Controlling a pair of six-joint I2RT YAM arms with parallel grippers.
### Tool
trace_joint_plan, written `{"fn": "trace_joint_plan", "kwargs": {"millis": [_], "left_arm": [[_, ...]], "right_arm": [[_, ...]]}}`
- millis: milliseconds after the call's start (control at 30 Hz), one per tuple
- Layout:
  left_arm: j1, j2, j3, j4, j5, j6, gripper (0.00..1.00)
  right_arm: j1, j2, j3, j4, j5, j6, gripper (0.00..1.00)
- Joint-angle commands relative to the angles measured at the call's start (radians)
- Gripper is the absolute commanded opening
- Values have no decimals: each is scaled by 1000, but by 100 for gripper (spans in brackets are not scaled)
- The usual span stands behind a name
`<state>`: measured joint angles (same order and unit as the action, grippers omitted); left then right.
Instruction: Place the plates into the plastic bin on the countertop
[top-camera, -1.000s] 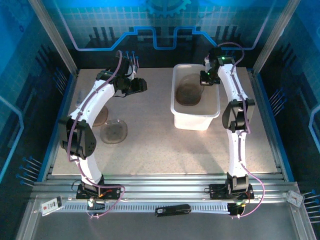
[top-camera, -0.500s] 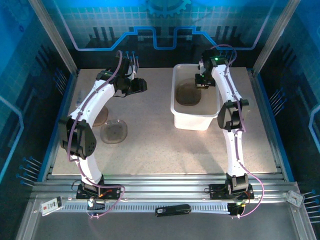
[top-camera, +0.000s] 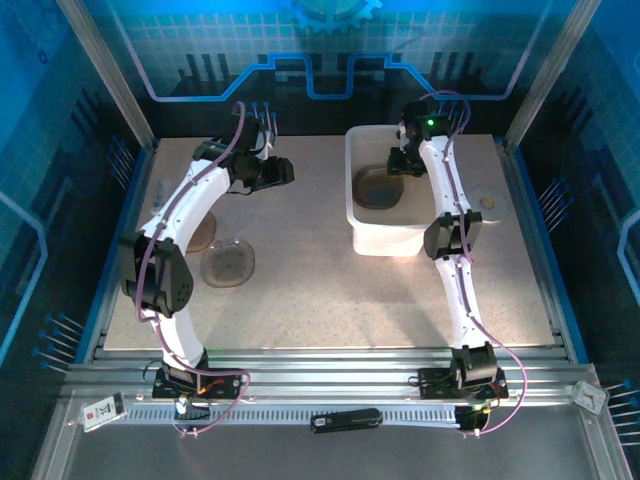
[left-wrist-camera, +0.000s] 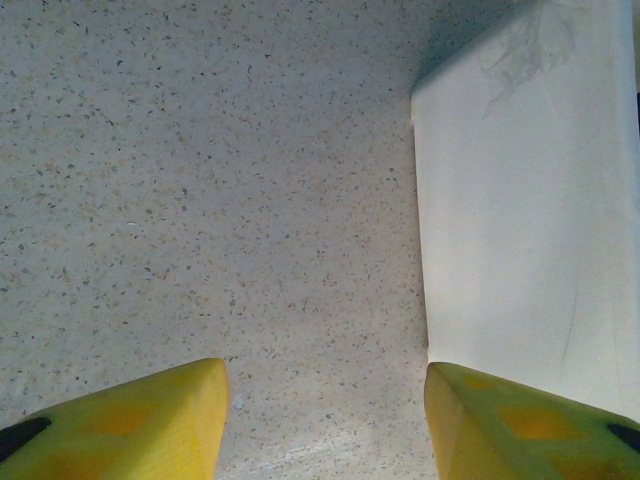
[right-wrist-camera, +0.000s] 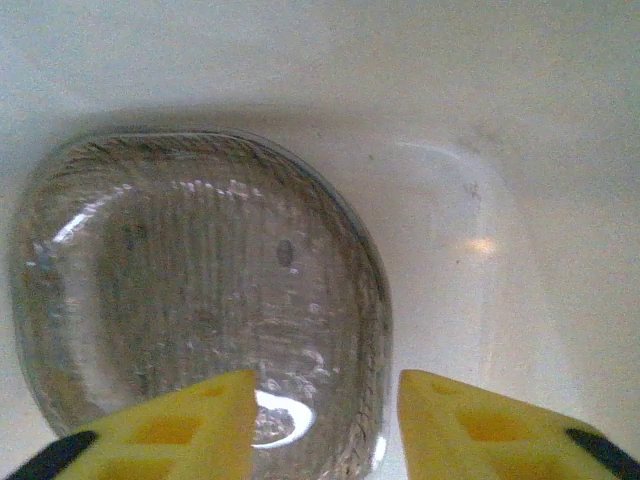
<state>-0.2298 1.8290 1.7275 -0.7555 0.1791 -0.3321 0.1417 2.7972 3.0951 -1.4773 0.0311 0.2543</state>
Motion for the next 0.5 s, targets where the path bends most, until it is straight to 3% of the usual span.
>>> {"fn": "trace_joint_plan", "kwargs": {"millis": [0, 233, 467], "left_arm": [[11, 13, 32, -38, -7, 30, 55], [13, -7, 24, -64, -38, 34, 55], [66, -104, -100, -97, -76, 14, 55]], "right_arm": [[-5, 33, 77, -89, 14, 1, 48], [-4, -4, 77, -78, 19, -9, 53], [20, -98, 77, -83, 43, -58, 53]]}}
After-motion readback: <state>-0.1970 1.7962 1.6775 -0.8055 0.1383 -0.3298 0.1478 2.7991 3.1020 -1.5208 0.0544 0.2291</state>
